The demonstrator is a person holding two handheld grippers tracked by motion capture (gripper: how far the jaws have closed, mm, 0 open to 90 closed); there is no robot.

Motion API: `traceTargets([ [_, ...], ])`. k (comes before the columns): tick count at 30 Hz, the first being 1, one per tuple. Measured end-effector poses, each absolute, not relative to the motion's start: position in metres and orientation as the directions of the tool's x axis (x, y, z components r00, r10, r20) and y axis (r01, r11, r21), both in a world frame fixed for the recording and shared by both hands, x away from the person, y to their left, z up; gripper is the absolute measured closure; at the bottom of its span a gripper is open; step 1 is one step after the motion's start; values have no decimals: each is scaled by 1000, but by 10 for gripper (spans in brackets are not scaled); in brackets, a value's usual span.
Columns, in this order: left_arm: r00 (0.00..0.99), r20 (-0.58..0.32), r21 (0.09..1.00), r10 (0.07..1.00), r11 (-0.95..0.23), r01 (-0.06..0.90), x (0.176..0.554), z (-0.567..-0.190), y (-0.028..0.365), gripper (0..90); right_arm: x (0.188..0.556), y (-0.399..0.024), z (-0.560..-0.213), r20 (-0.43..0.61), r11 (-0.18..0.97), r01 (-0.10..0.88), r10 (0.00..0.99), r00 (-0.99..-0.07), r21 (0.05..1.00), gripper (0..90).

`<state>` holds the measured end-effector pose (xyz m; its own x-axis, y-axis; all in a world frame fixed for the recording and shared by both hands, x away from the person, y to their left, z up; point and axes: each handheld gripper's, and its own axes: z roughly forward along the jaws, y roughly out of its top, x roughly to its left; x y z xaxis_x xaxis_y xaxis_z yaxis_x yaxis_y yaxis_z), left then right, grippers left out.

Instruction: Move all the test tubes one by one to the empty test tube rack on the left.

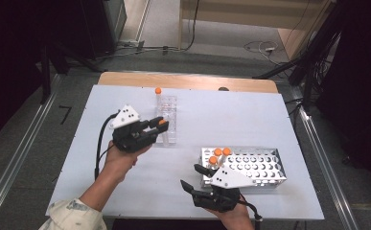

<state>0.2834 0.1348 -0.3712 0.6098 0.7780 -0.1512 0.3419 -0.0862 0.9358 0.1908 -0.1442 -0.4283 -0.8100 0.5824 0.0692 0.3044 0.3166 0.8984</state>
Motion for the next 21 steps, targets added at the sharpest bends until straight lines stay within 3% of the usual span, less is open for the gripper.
traceTargets([
  [11, 468, -152, 929, 870, -37, 369, 348, -372, 150, 710, 191, -146, -429, 76, 319, 309, 575, -815, 896, 323],
  [21, 404, -156, 938, 902, 8, 345, 379, -371, 150, 710, 193, -142, -432, 93, 336, 335, 571, -816, 880, 192],
])
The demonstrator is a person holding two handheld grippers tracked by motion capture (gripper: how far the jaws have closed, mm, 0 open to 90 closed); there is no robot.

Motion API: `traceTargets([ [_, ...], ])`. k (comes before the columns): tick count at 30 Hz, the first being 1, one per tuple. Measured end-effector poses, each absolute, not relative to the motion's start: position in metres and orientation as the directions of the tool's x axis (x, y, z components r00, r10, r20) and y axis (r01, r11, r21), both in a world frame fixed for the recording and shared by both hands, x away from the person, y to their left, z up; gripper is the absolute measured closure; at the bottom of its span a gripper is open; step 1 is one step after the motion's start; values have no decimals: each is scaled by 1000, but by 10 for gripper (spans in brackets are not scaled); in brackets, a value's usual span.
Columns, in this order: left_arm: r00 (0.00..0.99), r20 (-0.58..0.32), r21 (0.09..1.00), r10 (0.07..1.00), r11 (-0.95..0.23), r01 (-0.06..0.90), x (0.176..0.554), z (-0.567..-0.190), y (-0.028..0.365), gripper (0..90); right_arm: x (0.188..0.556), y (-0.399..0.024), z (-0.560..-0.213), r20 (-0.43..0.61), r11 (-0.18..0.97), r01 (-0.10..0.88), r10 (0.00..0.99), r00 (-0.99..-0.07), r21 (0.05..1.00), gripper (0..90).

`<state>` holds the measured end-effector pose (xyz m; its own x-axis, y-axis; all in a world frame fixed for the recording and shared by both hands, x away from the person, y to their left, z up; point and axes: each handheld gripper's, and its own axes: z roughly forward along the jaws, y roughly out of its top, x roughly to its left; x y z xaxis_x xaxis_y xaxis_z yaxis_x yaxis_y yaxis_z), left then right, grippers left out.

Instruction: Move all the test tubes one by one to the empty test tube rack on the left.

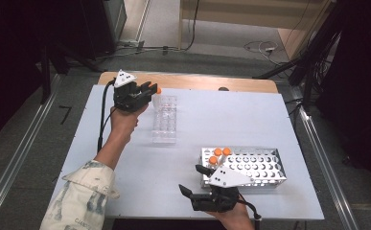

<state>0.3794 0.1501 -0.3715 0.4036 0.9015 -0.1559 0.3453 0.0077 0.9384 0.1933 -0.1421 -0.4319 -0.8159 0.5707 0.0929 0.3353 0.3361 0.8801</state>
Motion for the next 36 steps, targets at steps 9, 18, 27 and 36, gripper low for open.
traceTargets([
  [9, 361, -135, 935, 923, -2, 353, 401, -379, 141, 710, 192, -142, -431, 84, 337, 324, 567, -819, 884, 184],
  [18, 358, -118, 923, 926, -30, 383, 410, -396, 138, 709, 192, -144, -431, 85, 337, 328, 571, -817, 883, 186],
  [27, 351, -59, 906, 935, -98, 412, 409, -422, 131, 707, 192, -142, -432, 86, 341, 328, 567, -819, 881, 189],
  [36, 342, -57, 899, 938, -101, 426, 409, -429, 128, 694, 192, -142, -433, 87, 345, 333, 569, -818, 878, 190],
])
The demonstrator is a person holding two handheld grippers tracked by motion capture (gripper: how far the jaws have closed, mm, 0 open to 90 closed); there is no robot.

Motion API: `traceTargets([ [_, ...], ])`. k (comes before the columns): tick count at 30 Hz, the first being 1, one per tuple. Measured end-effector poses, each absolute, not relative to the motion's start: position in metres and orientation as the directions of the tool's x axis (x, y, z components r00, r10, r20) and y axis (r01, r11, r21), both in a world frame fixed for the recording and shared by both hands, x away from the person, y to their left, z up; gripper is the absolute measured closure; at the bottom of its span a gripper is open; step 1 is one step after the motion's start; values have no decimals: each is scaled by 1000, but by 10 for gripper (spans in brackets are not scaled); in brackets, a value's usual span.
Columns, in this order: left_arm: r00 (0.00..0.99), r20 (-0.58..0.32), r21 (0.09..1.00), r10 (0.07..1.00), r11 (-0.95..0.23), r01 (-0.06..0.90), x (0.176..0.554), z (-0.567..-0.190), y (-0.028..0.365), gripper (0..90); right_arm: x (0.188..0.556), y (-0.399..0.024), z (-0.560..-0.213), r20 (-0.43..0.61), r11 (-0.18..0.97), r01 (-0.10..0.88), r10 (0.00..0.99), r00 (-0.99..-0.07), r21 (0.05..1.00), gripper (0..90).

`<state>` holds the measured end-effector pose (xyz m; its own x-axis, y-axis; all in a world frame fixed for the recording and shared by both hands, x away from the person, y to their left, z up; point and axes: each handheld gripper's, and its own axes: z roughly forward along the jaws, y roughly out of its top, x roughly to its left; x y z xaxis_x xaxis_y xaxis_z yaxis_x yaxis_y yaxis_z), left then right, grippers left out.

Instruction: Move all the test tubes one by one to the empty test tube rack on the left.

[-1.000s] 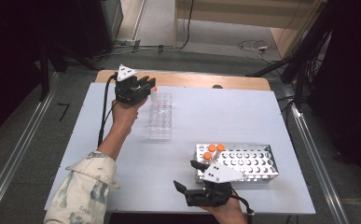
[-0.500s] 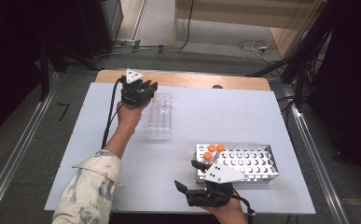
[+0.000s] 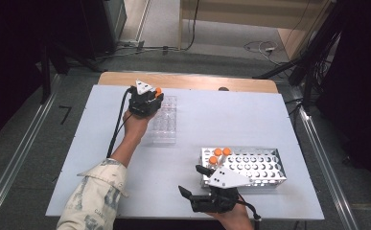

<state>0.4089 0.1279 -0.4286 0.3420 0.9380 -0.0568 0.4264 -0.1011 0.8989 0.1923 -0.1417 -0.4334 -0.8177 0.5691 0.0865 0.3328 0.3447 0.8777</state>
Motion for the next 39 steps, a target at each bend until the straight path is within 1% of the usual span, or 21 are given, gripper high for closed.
traceTargets([
  [2, 340, -68, 898, 938, -92, 431, 409, -429, 129, 674, 192, -142, -433, 87, 345, 333, 569, -818, 878, 191],
  [11, 340, -128, 898, 932, -37, 439, 397, -427, 134, 468, 192, -142, -433, 83, 344, 328, 568, -819, 880, 199],
  [14, 339, -122, 902, 933, -38, 429, 382, -427, 136, 427, 191, -143, -433, 82, 346, 331, 572, -816, 878, 200],
  [18, 347, -127, 897, 929, -42, 441, 360, -433, 140, 364, 191, -145, -432, 80, 344, 330, 576, -813, 879, 203],
  [23, 354, -123, 893, 927, -52, 448, 334, -442, 139, 231, 188, -147, -428, 73, 342, 327, 584, -808, 881, 209],
  [27, 381, -100, 885, 919, -93, 457, 323, -444, 135, 192, 187, -151, -426, 75, 338, 330, 589, -804, 882, 209],
  [35, 402, -100, 890, 910, -98, 444, 307, -442, 133, 173, 178, -163, -420, 60, 324, 310, 599, -799, 894, 212],
  [39, 411, -100, 895, 906, -99, 436, 302, -442, 133, 170, 178, -173, -417, 57, 311, 311, 618, -784, 898, 216],
])
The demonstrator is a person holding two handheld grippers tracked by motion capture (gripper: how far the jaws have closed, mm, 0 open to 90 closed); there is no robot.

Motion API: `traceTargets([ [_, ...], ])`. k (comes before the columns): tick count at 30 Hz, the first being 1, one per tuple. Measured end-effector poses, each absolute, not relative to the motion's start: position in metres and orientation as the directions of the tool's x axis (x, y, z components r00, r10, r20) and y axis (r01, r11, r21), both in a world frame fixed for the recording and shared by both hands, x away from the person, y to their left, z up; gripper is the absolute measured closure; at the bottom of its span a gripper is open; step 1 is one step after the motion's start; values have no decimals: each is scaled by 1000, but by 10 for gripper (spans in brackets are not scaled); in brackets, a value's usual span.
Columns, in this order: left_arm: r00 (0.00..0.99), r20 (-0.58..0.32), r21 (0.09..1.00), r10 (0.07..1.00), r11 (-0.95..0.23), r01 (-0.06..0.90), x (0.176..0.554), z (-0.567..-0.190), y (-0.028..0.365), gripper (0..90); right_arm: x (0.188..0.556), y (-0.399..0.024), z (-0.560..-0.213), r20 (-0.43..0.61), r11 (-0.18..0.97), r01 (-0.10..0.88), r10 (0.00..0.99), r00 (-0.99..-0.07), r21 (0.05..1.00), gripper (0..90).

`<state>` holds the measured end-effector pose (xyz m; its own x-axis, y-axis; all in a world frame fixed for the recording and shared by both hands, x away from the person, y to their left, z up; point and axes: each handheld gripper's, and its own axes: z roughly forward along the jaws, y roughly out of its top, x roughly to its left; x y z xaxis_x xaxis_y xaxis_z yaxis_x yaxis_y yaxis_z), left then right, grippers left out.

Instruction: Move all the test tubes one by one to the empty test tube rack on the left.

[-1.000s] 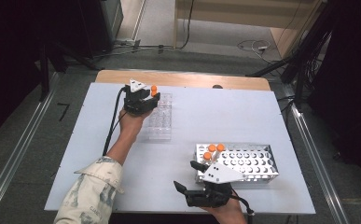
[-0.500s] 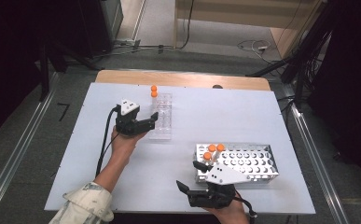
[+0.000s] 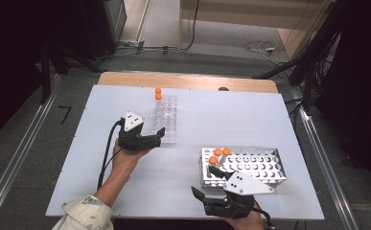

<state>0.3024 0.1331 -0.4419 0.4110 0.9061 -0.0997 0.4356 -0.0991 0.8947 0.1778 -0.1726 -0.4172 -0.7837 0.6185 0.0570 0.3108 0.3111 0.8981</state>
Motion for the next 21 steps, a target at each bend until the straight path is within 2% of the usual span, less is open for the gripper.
traceTargets([
  [13, 403, -97, 903, 910, -91, 421, 298, -441, 134, 170, 199, -213, -420, 47, 242, 346, 756, -653, 906, 273],
  [17, 408, -96, 902, 908, -93, 421, 298, -441, 133, 173, 209, -218, -432, 15, 243, 349, 801, -598, 905, 328],
  [21, 410, -96, 903, 907, -94, 420, 298, -441, 132, 174, 222, -222, -445, 31, 227, 385, 828, -560, 895, 415],
])
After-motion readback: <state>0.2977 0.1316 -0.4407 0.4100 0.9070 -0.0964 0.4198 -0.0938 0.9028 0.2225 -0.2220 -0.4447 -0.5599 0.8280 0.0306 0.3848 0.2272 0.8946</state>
